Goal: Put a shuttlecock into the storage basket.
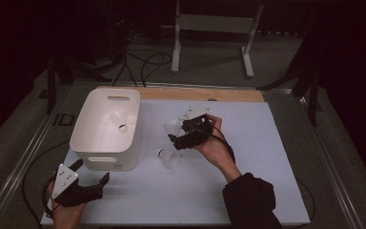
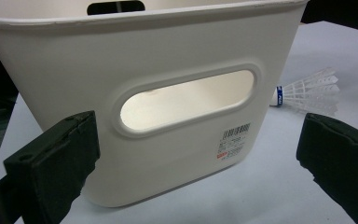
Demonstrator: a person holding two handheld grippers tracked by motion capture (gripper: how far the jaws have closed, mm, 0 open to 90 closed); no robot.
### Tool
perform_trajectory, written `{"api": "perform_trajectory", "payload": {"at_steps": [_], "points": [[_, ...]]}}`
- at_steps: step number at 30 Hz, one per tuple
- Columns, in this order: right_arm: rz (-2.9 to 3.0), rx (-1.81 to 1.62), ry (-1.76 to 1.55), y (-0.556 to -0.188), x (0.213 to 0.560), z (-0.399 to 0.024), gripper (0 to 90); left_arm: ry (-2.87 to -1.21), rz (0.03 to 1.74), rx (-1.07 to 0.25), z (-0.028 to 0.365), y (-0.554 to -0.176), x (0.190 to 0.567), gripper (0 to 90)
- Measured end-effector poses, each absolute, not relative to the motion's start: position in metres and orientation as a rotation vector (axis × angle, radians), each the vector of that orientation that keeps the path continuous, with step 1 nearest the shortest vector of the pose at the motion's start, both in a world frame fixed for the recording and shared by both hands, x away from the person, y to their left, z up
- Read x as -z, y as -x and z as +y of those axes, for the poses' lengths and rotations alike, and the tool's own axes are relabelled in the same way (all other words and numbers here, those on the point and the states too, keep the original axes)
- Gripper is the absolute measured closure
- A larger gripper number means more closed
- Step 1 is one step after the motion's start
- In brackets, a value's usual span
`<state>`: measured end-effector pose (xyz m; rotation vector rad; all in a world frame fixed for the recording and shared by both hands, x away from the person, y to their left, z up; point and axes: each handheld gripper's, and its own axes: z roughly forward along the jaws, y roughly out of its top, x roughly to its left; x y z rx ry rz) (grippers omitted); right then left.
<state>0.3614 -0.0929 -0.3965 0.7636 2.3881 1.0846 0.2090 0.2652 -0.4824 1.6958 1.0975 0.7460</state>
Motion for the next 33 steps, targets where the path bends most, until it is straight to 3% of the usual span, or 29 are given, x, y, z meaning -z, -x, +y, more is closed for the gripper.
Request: {"api": "perform_trajectory", "payload": {"at_steps": [33], "points": [[2.463, -1.039, -0.755, -0.348, 0.441, -0.105, 8.9, -1.715, 1.094, -0.764, 0.264, -0.208, 0.482, 0.2]]}}
